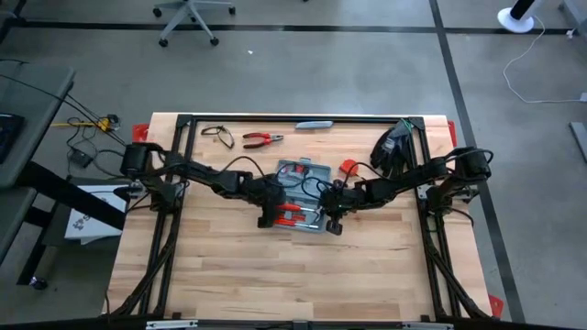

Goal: Prefit tool cases
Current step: Remove the orange hammer from the gray tool case

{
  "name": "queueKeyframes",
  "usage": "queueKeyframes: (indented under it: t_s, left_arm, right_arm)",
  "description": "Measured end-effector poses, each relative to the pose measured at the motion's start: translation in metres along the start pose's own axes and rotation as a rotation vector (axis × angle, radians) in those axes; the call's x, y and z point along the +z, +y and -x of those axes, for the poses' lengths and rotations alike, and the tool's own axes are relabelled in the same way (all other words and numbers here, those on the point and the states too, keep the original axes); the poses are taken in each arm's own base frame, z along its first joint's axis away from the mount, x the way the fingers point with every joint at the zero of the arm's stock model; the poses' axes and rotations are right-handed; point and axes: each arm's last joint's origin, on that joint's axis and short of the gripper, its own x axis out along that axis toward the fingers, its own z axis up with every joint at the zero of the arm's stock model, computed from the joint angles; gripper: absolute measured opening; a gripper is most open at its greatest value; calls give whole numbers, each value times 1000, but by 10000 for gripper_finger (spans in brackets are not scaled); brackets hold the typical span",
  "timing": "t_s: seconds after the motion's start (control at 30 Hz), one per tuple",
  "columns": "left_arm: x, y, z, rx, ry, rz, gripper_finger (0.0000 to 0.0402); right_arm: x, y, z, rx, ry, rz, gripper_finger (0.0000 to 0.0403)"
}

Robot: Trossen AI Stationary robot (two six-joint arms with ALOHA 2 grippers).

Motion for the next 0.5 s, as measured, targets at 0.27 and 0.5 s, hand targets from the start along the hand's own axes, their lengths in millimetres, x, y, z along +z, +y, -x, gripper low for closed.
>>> queueKeyframes:
  t_s: [0.27,0.5]
  left_arm:
    - [10,5,-5,56,72,-23,115]
    - [5,4,-5,78,119,34,65]
  right_arm:
    - [0,0,0,-4,-1,0,0]
    - [1,0,0,-80,-31,5,0]
